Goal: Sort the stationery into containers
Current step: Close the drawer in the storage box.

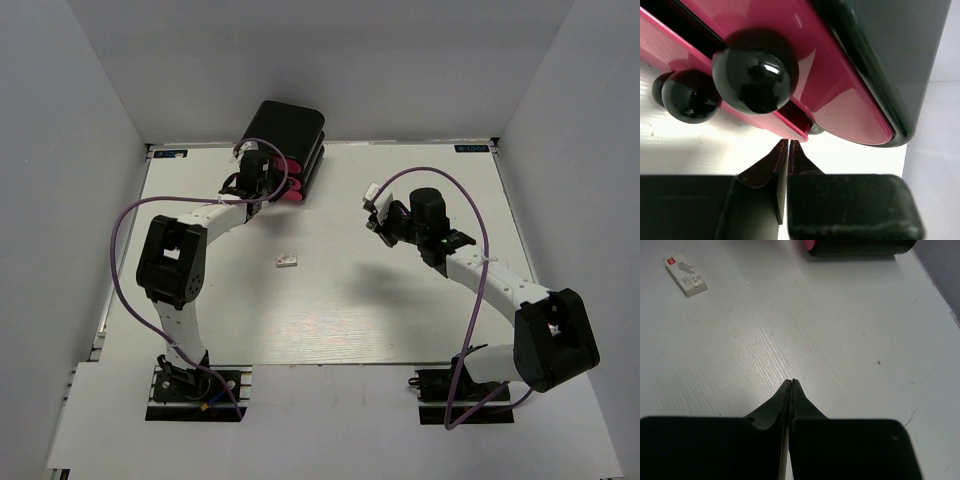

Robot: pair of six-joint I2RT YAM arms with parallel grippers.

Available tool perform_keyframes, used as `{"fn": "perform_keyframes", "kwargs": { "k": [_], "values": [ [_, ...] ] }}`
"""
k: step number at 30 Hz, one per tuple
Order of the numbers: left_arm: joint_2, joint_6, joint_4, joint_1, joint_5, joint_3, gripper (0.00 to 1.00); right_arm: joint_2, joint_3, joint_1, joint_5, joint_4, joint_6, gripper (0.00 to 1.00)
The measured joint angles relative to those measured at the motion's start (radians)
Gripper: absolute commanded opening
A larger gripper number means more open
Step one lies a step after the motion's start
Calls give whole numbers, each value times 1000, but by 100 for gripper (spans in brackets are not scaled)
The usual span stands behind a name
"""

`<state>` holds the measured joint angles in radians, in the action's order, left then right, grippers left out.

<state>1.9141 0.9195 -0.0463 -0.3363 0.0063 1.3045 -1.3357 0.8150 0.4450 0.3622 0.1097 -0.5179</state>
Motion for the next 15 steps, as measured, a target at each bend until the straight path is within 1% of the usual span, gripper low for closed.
{"fn": "perform_keyframes", "kwargs": {
  "k": [5, 15],
  "values": [
    [0, -6, 2, -2, 0, 0, 15, 0, 0, 0, 0, 0, 3, 0],
    [58, -2, 2, -3, -13, 21, 18, 0, 0, -6, 0, 0, 3, 0]
  ]
}}
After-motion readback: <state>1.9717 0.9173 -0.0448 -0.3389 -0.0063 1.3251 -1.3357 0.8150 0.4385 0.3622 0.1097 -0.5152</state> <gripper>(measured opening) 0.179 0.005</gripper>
